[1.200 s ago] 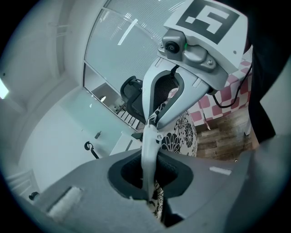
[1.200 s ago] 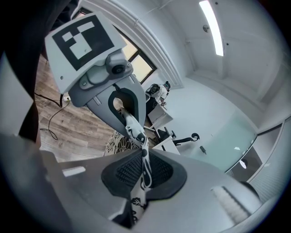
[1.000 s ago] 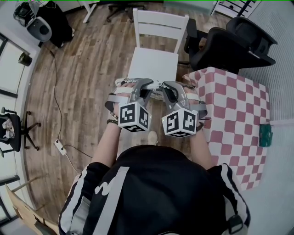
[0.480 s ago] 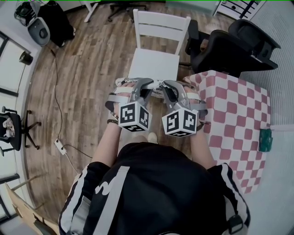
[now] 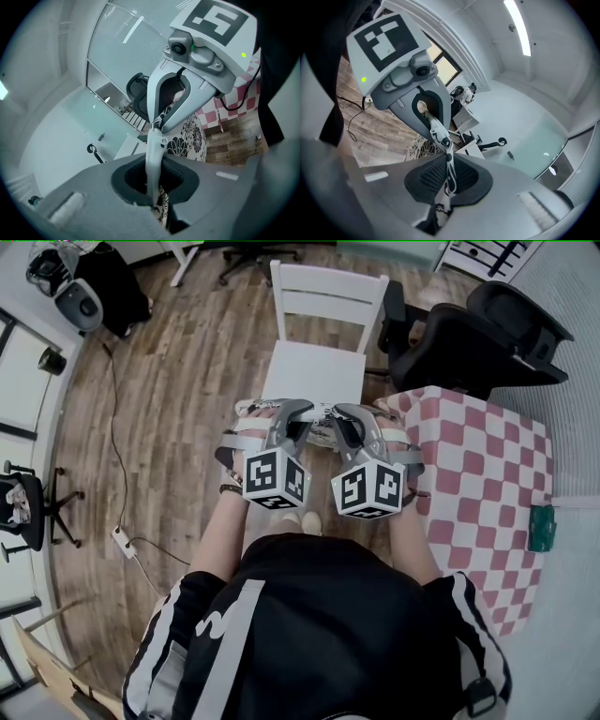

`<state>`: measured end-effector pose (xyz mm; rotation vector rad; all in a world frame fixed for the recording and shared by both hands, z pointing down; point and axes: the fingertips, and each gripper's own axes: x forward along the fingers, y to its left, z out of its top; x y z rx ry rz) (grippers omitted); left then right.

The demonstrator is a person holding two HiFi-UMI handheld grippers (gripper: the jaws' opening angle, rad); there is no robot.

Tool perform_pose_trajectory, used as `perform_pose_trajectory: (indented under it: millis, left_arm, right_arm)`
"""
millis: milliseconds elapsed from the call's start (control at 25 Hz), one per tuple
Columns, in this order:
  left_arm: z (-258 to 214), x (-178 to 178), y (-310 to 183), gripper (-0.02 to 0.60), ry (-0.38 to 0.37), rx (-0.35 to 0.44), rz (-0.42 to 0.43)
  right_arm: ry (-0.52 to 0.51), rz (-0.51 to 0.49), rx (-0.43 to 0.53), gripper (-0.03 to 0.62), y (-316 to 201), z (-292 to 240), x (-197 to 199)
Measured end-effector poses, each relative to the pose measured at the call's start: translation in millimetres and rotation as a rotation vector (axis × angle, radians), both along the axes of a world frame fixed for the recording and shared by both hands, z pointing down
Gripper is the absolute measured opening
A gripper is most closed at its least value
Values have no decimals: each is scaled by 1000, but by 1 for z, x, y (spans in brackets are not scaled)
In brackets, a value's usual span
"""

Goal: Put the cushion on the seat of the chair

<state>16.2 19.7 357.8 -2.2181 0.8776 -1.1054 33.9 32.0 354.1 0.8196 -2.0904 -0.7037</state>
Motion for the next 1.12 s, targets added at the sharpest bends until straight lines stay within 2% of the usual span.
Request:
perform_pose_trajectory:
  millis: [640, 1120]
  left_arm:
    - [-10, 0, -6, 17, 0, 28, -14]
    - [-6, 8, -45, 17, -9, 26, 26]
  right_arm:
    - [0, -20, 29, 12, -5, -10, 0]
    - [0, 16, 27, 11, -42, -4, 7]
